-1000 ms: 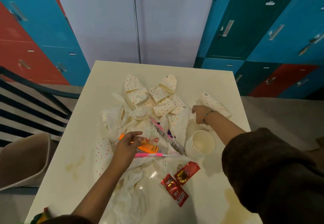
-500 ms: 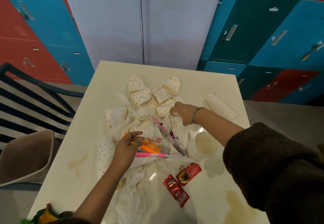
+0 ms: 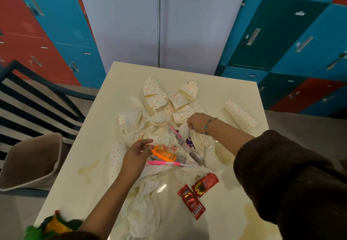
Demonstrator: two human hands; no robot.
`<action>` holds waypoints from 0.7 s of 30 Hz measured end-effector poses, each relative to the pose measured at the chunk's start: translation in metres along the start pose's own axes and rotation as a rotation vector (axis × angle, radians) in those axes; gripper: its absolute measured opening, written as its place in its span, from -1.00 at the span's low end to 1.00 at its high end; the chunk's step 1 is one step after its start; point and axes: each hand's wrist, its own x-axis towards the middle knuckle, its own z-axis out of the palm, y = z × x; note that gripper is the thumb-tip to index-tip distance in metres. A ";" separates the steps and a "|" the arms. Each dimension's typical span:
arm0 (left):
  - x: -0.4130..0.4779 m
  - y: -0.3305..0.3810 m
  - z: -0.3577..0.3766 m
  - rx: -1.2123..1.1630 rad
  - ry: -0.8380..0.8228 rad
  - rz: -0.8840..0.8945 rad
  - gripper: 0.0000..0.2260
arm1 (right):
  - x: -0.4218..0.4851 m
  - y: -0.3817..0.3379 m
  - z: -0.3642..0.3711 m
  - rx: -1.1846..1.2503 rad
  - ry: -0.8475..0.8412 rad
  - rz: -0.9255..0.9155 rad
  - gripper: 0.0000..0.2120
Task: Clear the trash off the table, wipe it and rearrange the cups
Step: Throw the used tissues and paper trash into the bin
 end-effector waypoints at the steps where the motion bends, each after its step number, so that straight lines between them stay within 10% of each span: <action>1: 0.000 0.000 0.000 0.000 0.000 0.004 -0.79 | -0.001 0.000 -0.001 -0.005 0.006 -0.012 -0.69; 12: -0.006 0.003 -0.007 -0.009 0.001 0.034 -0.83 | -0.017 -0.010 0.005 -0.284 -0.093 -0.027 -0.83; 21: -0.002 0.005 -0.012 0.051 -0.023 0.045 -0.84 | -0.069 -0.025 -0.040 0.110 0.303 0.164 -0.76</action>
